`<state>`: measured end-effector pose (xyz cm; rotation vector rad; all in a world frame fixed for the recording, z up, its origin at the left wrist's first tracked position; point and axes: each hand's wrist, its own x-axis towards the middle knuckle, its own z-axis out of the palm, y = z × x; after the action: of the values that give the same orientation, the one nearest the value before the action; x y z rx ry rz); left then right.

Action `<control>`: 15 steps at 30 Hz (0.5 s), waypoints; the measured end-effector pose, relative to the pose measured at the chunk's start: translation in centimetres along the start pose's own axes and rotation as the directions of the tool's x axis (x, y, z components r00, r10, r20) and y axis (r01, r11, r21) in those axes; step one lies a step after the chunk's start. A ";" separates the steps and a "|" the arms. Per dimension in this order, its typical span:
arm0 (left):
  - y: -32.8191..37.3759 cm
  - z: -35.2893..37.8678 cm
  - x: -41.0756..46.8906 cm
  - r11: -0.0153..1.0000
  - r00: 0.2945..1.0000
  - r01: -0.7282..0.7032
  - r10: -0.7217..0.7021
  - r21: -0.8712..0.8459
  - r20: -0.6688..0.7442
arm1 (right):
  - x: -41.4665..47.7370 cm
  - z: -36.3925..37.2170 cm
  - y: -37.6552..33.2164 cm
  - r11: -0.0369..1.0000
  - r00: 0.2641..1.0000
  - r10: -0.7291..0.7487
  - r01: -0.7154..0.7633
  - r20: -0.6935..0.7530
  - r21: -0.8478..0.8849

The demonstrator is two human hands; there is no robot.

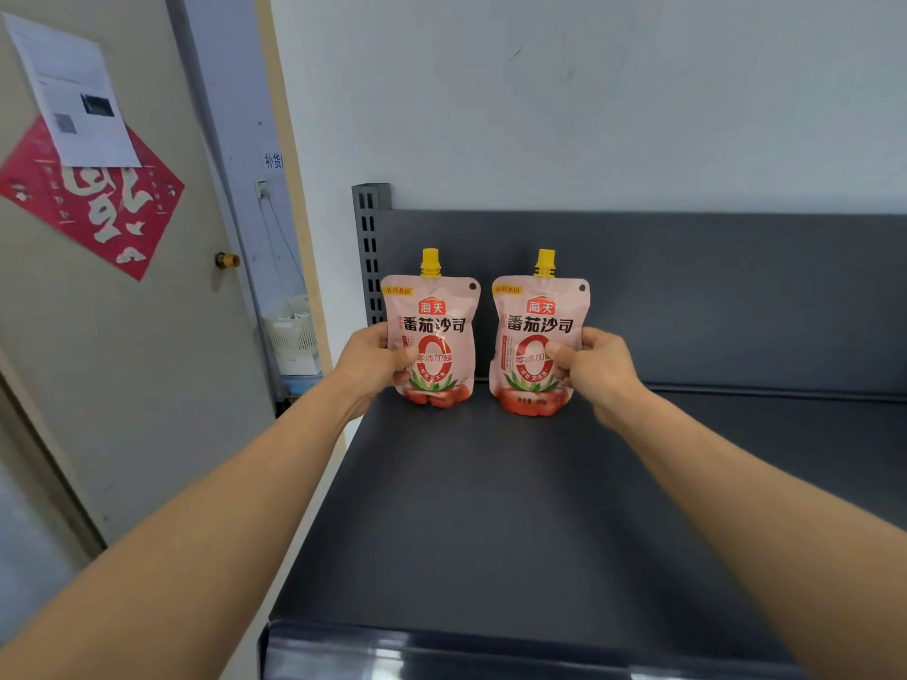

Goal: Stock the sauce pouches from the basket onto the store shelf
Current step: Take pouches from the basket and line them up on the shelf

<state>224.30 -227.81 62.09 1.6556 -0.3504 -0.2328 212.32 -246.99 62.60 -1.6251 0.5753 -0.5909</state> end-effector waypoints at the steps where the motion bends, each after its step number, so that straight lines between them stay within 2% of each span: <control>1: -0.1 0.0 0.2 1.000 1.000 -0.001 0.001 -0.002 0.002 | 0.1 0.1 0.0 1.000 1.000 0.000 0.000 -0.001 -0.002; 7: -0.2 0.5 0.7 1.000 1.000 -0.012 0.012 -0.029 0.001 | 0.6 0.6 0.1 1.000 0.999 -0.015 0.015 -0.028 -0.019; 15: 0.0 0.9 0.2 0.999 0.999 -0.029 0.029 0.024 -0.024 | 0.4 0.9 0.2 0.996 0.996 -0.018 0.011 -0.084 -0.084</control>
<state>224.12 -228.75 62.02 1.6742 -0.3595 -0.1870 213.23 -246.61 62.28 -1.6900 0.6587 -0.6562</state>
